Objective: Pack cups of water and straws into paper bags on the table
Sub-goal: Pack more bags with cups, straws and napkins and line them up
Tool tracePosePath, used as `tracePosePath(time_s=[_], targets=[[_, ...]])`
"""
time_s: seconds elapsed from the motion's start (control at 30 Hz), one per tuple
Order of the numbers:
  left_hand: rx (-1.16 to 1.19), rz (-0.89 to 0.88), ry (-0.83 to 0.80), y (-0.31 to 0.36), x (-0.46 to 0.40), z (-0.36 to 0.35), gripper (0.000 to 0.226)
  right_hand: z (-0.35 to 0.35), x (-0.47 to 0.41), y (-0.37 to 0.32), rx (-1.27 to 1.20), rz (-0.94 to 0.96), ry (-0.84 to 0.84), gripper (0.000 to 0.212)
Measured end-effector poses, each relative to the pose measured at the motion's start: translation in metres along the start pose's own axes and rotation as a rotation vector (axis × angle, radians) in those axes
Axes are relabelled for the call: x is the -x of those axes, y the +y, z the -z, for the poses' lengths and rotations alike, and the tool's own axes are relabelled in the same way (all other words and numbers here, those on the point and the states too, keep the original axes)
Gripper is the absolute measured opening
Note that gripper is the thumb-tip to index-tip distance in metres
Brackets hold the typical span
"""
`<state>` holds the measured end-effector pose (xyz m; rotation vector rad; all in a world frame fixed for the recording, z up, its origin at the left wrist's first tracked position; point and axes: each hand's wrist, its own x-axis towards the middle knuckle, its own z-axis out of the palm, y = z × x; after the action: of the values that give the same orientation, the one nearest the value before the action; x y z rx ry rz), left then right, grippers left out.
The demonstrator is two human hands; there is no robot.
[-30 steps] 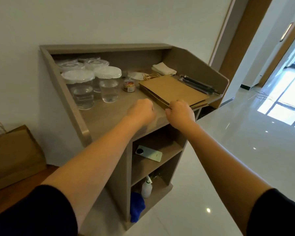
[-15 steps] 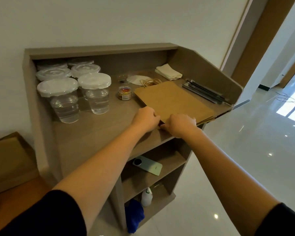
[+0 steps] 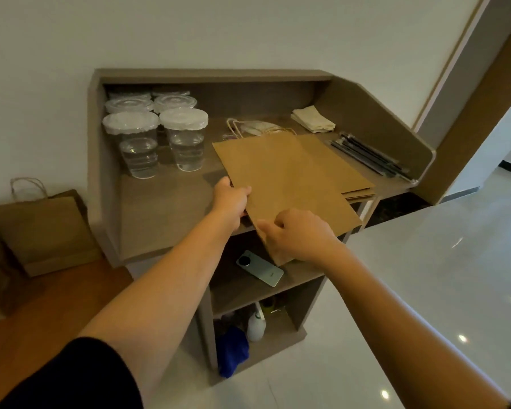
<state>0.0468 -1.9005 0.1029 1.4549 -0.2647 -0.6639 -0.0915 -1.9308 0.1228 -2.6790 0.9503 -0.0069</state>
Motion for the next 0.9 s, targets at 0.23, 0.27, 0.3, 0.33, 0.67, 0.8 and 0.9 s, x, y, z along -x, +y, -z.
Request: tracePosePath(time_s=[0.23,0.27,0.3,0.33,0.67,0.8,0.9], targets=[[-0.115,-0.291,-0.070,-0.037,0.078,0.052,0.024,-0.008,0.007,-0.029,-0.876,-0.175,0.007,0.055],[-0.149,-0.333,-0.094,-0.043,0.088,0.062,0.025,-0.010,0.010,-0.037,-1.007,-0.252,-0.040,0.063],[-0.189,-0.377,-0.108,-0.050,0.097,0.073,0.025,-0.012,0.013,-0.044,-1.126,-0.309,-0.113,0.073],[-0.224,-0.425,-0.109,-0.055,0.105,0.085,0.027,-0.014,0.016,-0.051,-1.220,-0.337,-0.195,0.084],[-0.537,-0.434,0.001,-0.083,0.187,0.226,0.018,-0.070,0.066,-0.140,-1.349,-0.276,-0.294,0.051],[-0.202,-0.156,-0.132,-0.085,0.225,0.278,0.024,-0.103,0.107,-0.186,-1.209,-0.198,-0.342,0.031],[-0.081,0.052,-0.140,-0.076,0.240,0.306,0.040,-0.129,0.134,-0.214,-1.034,-0.032,-0.455,0.034]])
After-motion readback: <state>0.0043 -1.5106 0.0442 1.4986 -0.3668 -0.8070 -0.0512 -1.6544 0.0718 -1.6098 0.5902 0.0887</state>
